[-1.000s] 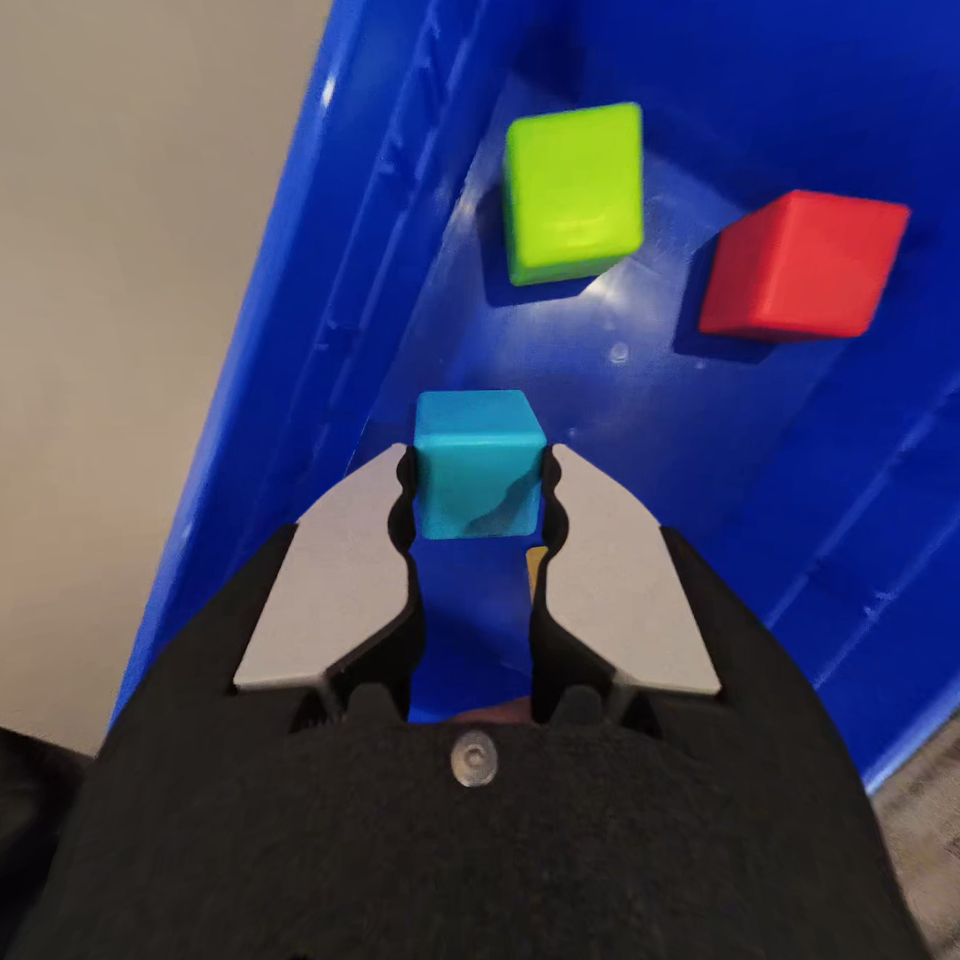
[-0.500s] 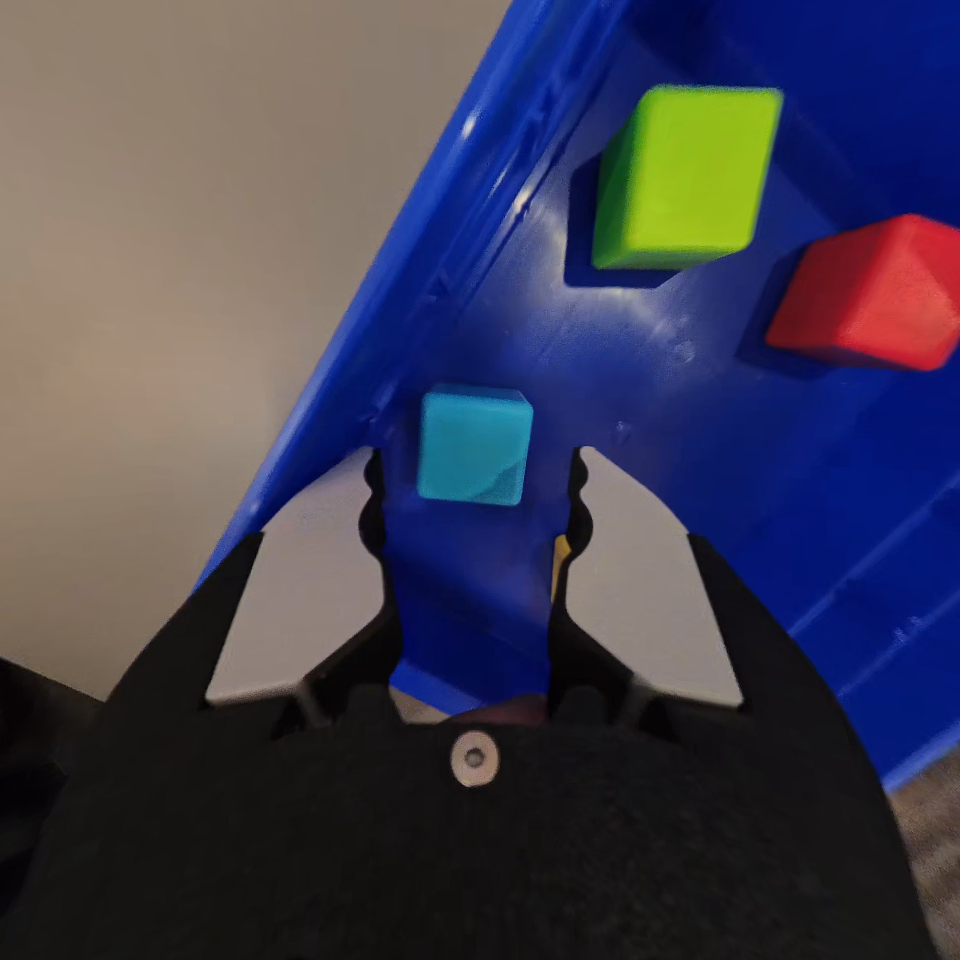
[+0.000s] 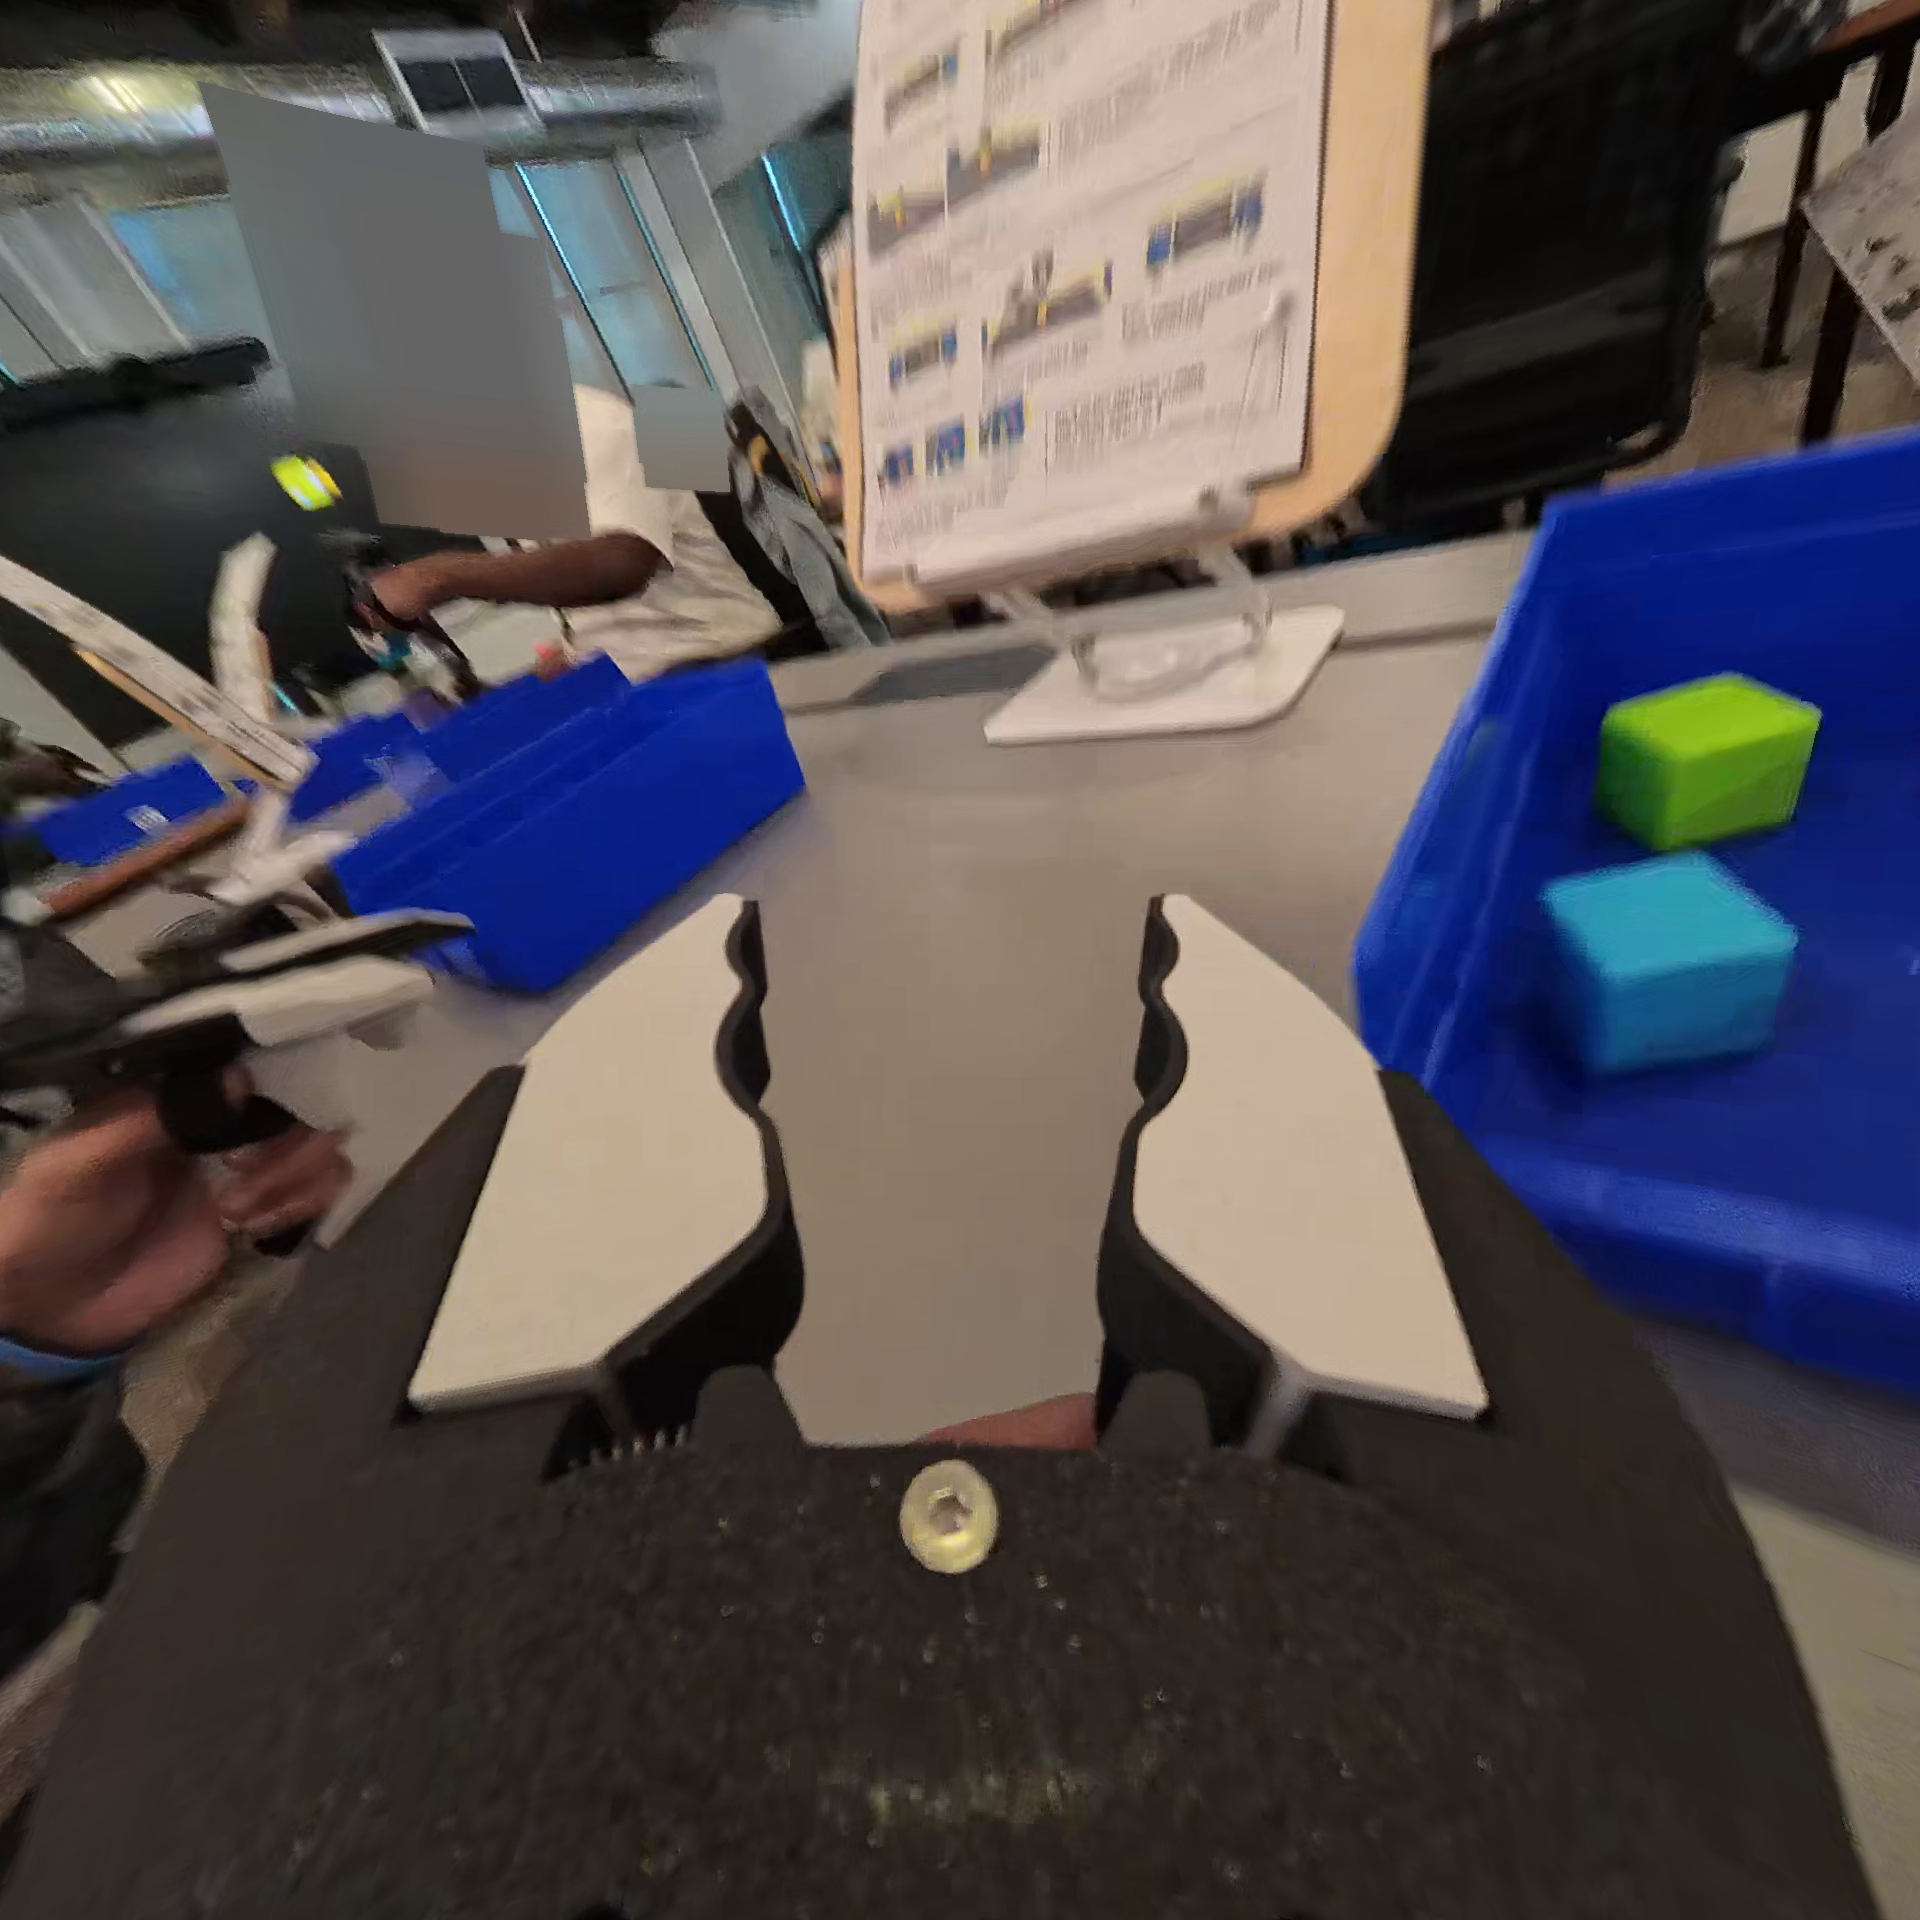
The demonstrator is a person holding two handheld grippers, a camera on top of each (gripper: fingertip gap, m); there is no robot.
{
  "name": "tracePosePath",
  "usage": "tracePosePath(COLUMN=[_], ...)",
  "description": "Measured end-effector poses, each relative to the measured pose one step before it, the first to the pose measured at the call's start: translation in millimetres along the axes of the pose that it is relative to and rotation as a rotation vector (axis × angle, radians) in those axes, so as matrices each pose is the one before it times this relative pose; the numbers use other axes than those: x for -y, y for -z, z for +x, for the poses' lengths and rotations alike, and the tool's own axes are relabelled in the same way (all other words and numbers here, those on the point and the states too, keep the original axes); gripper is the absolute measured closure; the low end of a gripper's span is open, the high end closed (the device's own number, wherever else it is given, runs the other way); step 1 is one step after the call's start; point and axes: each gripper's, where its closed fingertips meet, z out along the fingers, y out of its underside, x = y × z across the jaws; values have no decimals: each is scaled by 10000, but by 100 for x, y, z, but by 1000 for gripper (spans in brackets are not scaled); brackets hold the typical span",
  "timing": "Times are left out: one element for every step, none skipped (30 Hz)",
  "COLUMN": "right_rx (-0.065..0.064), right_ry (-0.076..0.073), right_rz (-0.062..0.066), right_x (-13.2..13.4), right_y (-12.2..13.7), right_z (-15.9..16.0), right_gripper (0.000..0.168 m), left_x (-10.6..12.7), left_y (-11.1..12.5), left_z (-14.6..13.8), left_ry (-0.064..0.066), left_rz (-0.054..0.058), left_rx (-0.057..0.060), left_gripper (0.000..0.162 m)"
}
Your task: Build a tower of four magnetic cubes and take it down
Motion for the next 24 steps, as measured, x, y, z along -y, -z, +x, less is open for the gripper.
tracePosePath(right_rx=[-470,-429,-110,-71,-216,-105,-101,-282,-147,144,131,-56,-66,-5,40,50,53,93,75,14,-43,-71,-70,-169], right_ry=[303,331,220,251,250,203,142,30,-124,-198,-204,-124,-10,45,6,-23,-23,8,39,77,103,50,-13,-102], right_rz=[-223,169,285,63,-260,-234,-107,-65,-192,-231,-105,113,152,10,-87,-45,-37,-89,-69,2,26,19,76,181], right_x=[-1590,-756,-139,-6,-275,-391,-449,-532,-610,-474,-172,162,212,-1,-159,-164,-143,-185,-159,-68,29,115,318,536], right_y=[54,272,383,338,206,93,57,47,-54,-135,-99,47,109,60,10,5,1,-1,7,56,88,79,118,228], right_z=[-251,-225,-557,-451,-61,-48,74,447,364,32,73,305,258,159,80,30,-19,-104,-86,-1,97,191,293,557], right_gripper=[97,100,101,104,108,107,107,108,108,109,108,108,109,110,110,110,109,109,109,109,109,109,109,109], left_x=[-202,-115,-59,21,-23,-158,-327,-404,-348,-304,-296,-263,-241,-204,-135,-36,41,70,61,7,-2,45,173,342], left_y=[260,183,134,118,82,-13,-89,-146,-145,-138,-155,-177,-182,-165,-129,-89,-64,-55,-93,-130,-191,-299,-490,-770], left_z=[-27,-17,-14,-41,70,179,188,163,188,234,267,280,279,224,175,175,177,124,108,163,172,161,249,564], left_ry=[-40,-29,-43,-40,-21,-15,-21,-5,50,95,99,69,12,-40,-66,-67,-49,-19,16,41,46,31,31,78], left_rz=[10,57,85,127,97,-12,-110,-146,-113,-86,-88,-74,-72,-46,-23,-3,19,30,8,-33,-26,-3,-4,13], left_rx=[172,143,128,124,39,-55,-79,-74,-97,-121,-118,-103,-74,-22,7,-1,-19,-4,-4,-50,-52,-15,-23,-153], left_gripper=[95,95,95,95,95,95,95,95,95,95,95,95,95,95,95,95,95,95,95,95,95,95,95,94])
